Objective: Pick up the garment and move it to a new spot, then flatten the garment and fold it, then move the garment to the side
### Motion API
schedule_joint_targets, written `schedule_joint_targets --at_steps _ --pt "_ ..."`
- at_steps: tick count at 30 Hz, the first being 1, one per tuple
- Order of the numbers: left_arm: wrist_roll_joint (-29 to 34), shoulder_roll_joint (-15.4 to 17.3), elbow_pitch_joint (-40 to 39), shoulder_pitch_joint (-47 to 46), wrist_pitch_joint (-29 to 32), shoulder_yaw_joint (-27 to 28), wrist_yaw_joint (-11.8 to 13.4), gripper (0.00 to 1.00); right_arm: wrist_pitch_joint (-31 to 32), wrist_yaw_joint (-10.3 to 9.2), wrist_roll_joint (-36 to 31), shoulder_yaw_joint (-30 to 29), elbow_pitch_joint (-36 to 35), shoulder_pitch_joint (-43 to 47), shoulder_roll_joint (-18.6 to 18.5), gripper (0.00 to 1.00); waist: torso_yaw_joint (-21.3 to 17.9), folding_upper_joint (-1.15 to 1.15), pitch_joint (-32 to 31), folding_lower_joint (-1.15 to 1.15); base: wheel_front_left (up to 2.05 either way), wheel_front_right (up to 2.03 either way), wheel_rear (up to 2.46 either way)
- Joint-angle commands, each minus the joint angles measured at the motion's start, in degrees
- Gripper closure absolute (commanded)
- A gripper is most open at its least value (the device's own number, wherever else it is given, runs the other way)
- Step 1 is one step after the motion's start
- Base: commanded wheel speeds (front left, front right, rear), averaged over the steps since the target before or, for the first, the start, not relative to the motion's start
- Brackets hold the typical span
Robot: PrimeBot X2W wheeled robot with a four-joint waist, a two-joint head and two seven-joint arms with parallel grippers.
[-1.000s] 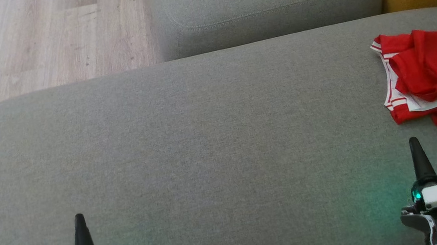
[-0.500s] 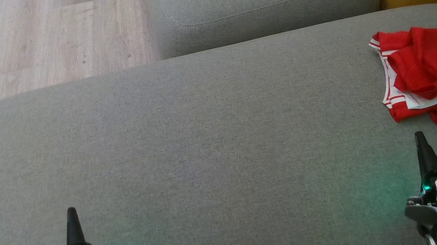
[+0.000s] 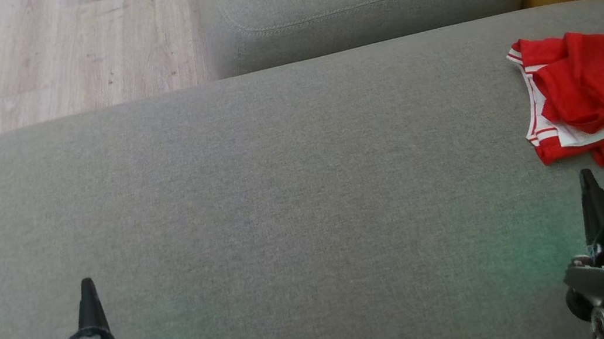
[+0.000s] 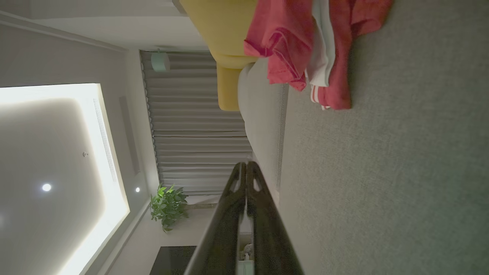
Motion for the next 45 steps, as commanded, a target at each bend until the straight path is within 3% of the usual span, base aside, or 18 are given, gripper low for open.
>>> schedule_joint_targets --at_steps 1,45 --pt "-1.4 0.7 -1.5 -3.3 0.6 2.3 -0.6 1.00 0.8 -0.04 1.6 0.9 -2.2 -3.3 -1.0 1.00 0.0 0.00 0.0 0.00 0.00 0.00 0.00" --pt "-2.2 0.0 -1.3 -3.7 1.8 3.6 -0.9 1.00 1.7 -0.04 2.7 0.0 -2.2 -3.6 -0.5 1.00 -0.1 0.00 0.1 0.00 0.00 0.00 0.00"
